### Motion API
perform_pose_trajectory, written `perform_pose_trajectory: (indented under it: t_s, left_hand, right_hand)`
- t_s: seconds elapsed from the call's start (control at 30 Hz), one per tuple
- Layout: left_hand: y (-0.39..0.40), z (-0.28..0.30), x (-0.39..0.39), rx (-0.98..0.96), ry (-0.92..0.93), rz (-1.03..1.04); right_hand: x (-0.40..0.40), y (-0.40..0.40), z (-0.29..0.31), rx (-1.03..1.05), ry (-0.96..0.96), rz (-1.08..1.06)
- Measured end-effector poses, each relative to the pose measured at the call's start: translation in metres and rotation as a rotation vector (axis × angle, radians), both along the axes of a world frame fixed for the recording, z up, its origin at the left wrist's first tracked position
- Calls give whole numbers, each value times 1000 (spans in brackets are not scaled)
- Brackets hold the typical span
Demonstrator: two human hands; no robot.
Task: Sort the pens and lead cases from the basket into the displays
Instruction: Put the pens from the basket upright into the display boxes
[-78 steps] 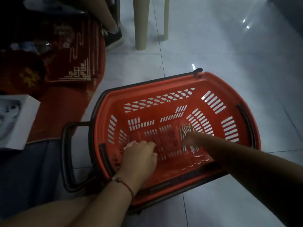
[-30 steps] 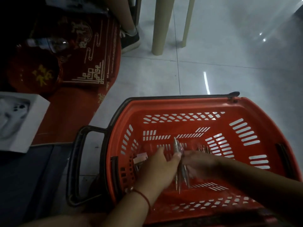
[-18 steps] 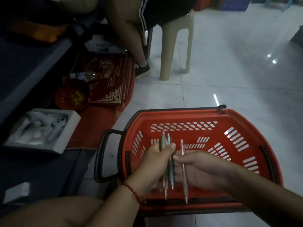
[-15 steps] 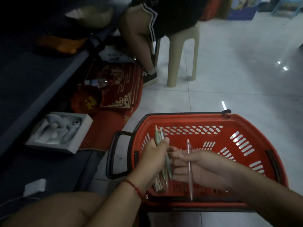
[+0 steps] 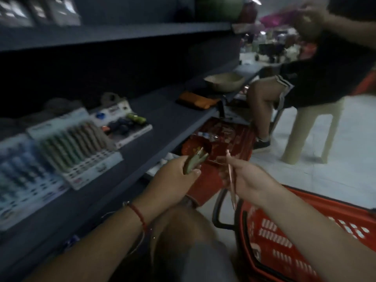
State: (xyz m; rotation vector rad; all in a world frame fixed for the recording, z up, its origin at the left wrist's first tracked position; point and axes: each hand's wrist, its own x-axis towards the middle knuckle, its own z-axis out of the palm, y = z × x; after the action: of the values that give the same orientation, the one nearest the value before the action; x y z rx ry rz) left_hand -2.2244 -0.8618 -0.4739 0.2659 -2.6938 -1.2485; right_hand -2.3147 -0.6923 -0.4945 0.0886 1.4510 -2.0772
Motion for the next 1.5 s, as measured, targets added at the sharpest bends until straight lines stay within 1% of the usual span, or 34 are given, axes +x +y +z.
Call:
perform_pose_trajectory:
  t_s: [0.07, 0.17, 0.2, 0.37, 0.43, 0.5, 0.6, 0.77, 0.93, 1.07, 1.23, 1.33, 1.4, 1.5]
  left_hand:
    - [-29, 10, 25, -114, 23, 43]
    - [-74, 15, 65, -345, 5, 133]
    - [-88, 16, 79, -393, -3, 154]
    - [-145, 13, 129, -389, -42, 267]
    - [-163, 6, 138, -421, -34, 308]
    - [-178, 3, 143, -480, -15, 328]
    - [-198, -2, 145, -550, 13, 353]
    - [-216, -13, 140, -584, 32, 348]
    - [-226, -22, 128, -609, 78, 372]
    - [-229, -29, 117, -628, 121, 389]
    - [-235, -37, 103, -654, 144, 419]
    - [-237, -42, 100, -637, 123, 413]
    - [-238, -46, 100, -641, 80, 398]
    - [-240, -49, 100, -641, 44, 400]
  right_hand:
    - [10, -41, 15, 44, 97, 50]
    - [26, -95, 29, 90, 260, 144]
    - [33, -112, 33, 109, 320, 177]
    - [63, -180, 44, 190, 479, 324]
    - [69, -207, 48, 216, 502, 332]
    - [72, -232, 52, 232, 519, 294]
    - [72, -260, 57, 182, 535, 243]
    - [50, -292, 66, 162, 648, 240]
    - [27, -313, 56, 61, 819, 275]
    - [12, -332, 44, -11, 852, 234]
    - [-4, -348, 12, -105, 770, 163]
    - [-11, -355, -5, -93, 764, 150]
    - [-18, -360, -7, -86, 820, 174]
    - [-27, -372, -8, 17, 1029, 264]
